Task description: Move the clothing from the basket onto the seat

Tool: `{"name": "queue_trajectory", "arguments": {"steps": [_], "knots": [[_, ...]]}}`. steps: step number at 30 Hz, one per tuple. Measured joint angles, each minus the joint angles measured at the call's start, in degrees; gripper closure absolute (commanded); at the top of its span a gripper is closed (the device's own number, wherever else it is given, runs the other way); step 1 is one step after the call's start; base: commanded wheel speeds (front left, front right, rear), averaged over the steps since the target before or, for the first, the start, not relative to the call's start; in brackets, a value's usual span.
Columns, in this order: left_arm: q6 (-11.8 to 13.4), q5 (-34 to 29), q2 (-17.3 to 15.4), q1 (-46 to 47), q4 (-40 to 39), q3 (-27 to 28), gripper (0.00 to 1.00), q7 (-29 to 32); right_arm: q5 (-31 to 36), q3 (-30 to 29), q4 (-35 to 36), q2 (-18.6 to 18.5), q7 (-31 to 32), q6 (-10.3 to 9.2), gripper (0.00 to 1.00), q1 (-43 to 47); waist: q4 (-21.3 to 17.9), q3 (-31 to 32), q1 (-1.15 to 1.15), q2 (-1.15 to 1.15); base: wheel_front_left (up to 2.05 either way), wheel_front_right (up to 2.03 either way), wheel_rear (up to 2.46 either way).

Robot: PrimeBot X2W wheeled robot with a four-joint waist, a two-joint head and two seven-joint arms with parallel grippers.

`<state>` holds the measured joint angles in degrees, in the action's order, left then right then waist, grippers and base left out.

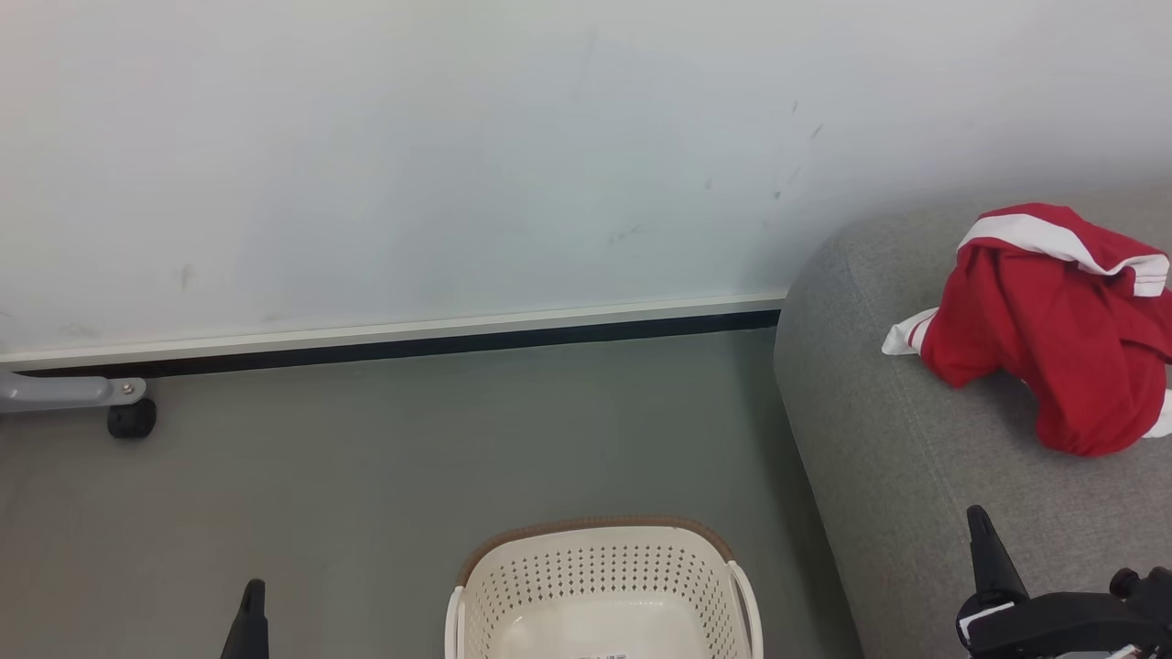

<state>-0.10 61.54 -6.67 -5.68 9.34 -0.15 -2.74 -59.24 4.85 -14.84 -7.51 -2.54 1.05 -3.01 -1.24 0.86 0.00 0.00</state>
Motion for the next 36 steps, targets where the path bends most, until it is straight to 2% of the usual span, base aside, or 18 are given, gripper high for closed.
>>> {"name": "queue_trajectory", "arguments": {"steps": [36], "knots": [[-4.54, 20.86, 2.9, 6.9, 5.14, 3.7, 1.0, 6.43, -22.31, -8.72, -1.55, 3.41, 6.1, 4.05, 1.0, -1.19, 0.87, -0.68, 0.0, 0.0, 0.0, 0.0, 0.0]]}}
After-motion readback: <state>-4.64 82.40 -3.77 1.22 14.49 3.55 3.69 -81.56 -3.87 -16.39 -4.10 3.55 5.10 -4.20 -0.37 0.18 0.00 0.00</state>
